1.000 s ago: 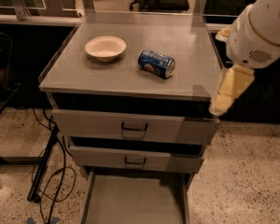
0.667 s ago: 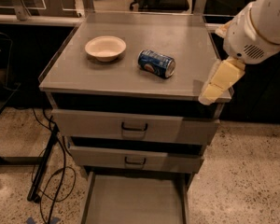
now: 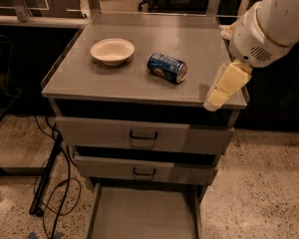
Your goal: Place pepsi can into bottom drawer
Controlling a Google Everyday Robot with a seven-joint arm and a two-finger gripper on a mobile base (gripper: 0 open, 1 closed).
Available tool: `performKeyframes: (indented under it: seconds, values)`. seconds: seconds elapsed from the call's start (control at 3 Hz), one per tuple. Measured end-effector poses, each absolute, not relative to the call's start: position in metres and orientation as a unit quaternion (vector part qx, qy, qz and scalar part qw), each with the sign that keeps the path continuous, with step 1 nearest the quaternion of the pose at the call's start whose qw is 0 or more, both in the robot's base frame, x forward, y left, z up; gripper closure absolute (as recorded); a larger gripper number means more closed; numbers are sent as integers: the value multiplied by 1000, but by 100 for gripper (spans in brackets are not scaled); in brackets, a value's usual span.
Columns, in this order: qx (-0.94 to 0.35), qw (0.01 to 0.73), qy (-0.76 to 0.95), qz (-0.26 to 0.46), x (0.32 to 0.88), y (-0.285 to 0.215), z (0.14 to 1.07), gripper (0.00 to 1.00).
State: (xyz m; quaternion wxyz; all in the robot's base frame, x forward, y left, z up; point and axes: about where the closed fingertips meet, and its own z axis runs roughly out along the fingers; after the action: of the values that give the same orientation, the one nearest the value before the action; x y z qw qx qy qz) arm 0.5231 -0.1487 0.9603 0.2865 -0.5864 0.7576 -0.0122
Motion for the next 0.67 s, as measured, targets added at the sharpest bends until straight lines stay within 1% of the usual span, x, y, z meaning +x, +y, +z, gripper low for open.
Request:
performKeyframes:
  seconds: [0.33, 0.67]
  values:
    - [-590, 307, 746, -2, 516, -122, 946, 0]
    - [-582, 332, 743, 6, 517, -109, 928, 0]
